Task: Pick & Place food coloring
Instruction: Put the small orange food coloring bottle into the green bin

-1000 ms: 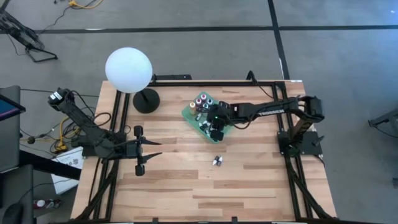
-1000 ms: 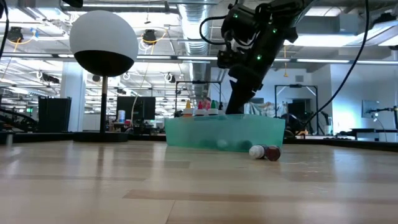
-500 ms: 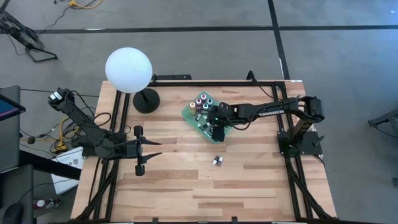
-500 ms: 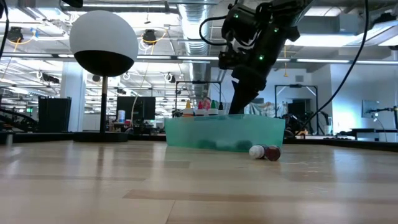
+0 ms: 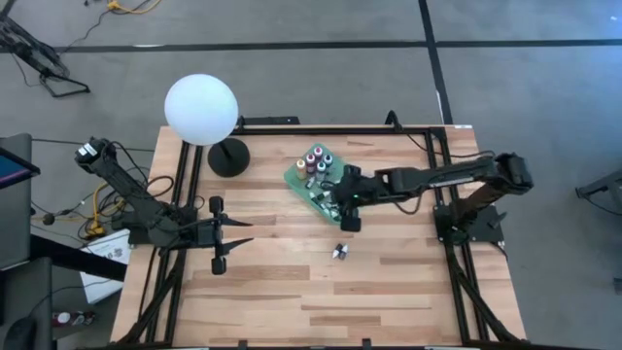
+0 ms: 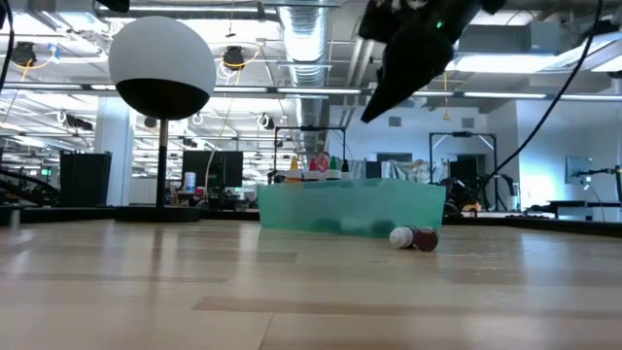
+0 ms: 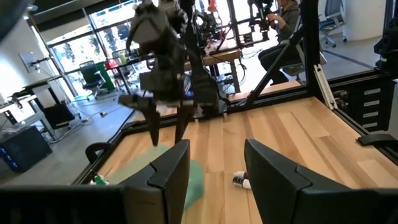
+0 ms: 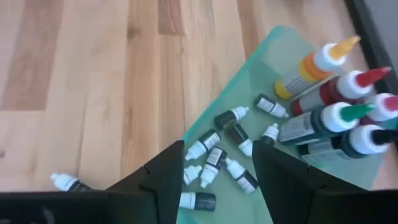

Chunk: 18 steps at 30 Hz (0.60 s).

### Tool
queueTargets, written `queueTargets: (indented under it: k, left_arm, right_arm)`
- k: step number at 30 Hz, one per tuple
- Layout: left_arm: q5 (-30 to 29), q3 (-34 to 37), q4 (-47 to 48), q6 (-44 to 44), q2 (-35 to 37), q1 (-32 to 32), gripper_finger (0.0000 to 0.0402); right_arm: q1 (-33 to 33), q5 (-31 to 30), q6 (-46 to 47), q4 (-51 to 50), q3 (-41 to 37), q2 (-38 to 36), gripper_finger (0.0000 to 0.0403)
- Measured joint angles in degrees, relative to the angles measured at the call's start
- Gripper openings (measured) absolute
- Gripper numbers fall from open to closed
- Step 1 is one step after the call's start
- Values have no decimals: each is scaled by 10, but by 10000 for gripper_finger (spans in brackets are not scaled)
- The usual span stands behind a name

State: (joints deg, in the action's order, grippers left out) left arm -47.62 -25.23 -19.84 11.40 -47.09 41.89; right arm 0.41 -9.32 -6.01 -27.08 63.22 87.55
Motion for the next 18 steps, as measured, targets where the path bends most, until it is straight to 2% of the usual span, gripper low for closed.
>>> queueTargets:
  k: [4,9,18]
  left_arm:
    - [0,0,0,0,0,0,148]
    - [2,0,0,0,0,0,148]
    - [3,0,0,0,0,0,148]
  right_arm:
    - [9,0,4,-14,-5,-44,172]
    - [21,0,28,0,-55,-113,165]
    - [83,1,45,113,-167,-233,166]
